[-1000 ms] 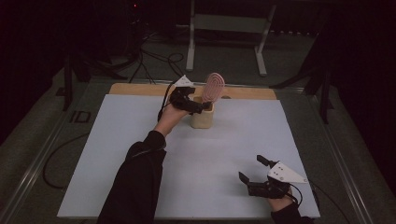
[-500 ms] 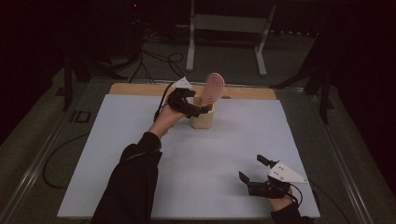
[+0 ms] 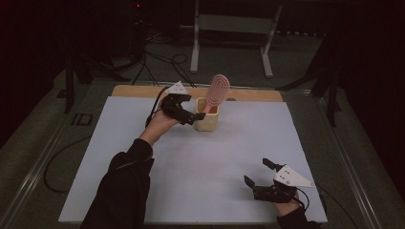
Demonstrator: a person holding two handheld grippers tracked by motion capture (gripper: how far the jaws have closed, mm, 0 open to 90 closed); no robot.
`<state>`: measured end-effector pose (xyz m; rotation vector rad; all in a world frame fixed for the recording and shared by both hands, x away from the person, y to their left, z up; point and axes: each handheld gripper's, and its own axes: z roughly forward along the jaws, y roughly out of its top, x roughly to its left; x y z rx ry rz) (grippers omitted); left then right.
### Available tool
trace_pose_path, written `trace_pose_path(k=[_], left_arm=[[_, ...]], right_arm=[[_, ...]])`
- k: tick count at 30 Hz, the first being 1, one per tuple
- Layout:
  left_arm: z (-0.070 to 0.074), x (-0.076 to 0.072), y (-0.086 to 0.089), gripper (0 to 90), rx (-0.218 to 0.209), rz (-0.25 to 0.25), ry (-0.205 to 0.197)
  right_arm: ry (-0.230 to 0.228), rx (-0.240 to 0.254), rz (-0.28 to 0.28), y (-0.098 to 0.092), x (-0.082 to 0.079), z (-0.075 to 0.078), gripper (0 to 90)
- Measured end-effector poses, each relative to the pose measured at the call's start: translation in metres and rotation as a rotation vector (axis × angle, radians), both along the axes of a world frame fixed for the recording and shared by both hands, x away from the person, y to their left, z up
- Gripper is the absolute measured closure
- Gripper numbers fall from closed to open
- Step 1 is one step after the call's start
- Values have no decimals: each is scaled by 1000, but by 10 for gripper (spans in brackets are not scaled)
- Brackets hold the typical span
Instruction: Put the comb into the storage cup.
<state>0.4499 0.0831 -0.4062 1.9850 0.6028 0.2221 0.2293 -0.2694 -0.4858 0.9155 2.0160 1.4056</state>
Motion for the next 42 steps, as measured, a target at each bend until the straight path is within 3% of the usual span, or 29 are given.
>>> trace_pose_path(k=[10, 24, 42], left_arm=[[6, -13, 23, 0, 3, 3, -20], [2, -39, 54, 0, 10, 5, -49], [-24, -80, 96, 0, 19, 8, -21]], right_arm=[[1, -5, 2, 1, 0, 0, 92], [3, -11, 9, 4, 1, -1, 92], [1, -31, 13, 8, 1, -2, 92]])
